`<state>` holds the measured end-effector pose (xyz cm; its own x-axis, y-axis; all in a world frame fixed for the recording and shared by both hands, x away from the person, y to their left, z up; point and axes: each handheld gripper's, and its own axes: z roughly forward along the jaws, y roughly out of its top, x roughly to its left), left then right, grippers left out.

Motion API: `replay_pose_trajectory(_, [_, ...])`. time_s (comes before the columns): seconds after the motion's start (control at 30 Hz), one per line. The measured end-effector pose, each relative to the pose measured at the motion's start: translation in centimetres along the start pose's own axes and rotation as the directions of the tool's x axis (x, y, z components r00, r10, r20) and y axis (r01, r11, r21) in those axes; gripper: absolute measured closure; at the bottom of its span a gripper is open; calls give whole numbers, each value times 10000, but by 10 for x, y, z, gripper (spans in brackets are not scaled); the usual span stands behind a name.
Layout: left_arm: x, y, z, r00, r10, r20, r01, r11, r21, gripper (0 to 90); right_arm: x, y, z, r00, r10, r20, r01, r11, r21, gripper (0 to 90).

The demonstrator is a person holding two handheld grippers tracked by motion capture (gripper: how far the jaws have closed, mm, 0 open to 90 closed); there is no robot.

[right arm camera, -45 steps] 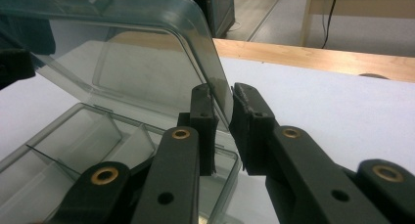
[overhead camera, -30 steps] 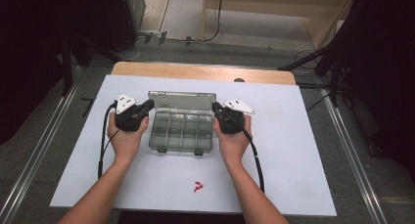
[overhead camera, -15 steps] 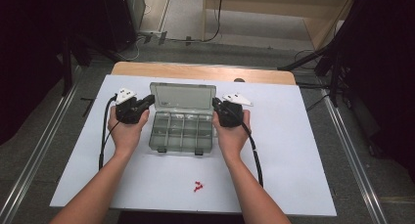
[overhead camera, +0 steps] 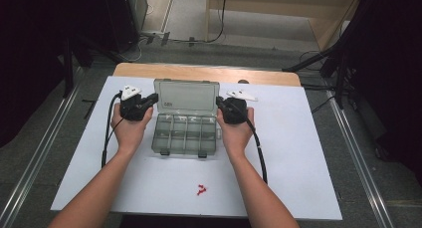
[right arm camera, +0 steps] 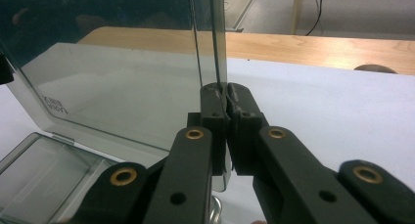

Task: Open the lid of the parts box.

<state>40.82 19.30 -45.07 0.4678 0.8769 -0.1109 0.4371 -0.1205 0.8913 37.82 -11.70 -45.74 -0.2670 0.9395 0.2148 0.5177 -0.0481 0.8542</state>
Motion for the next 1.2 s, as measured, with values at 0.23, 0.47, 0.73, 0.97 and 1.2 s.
replay_pose_trajectory(0.23, [5, 5, 7, 9996, -241, 159, 236, 9993, 302, 853, -3, 4, 6, 10000, 57, -30, -56, 9998, 197, 881])
replay_pose_trajectory(0.47, [13, 9, 14, 9974, -582, 418, 551, 9960, 703, 855, -8, 13, 14, 9998, 143, -134, -133, 9975, 697, 880])
replay_pose_trajectory(0.73, [21, 13, 23, 9928, -989, 679, 914, 9902, 1058, 854, -13, 17, 23, 9991, 360, -243, -335, 9948, 963, 880])
replay_pose_trajectory(0.97, [25, 14, 28, 9887, -1263, 802, 1154, 9849, 1287, 853, -16, 18, 29, 9987, 448, -249, -418, 9928, 1126, 882])
replay_pose_trajectory(1.2, [31, 17, 36, 9827, -1611, 913, 1446, 9755, 1656, 851, -17, 20, 34, 9991, 403, -142, -380, 9896, 1387, 882])
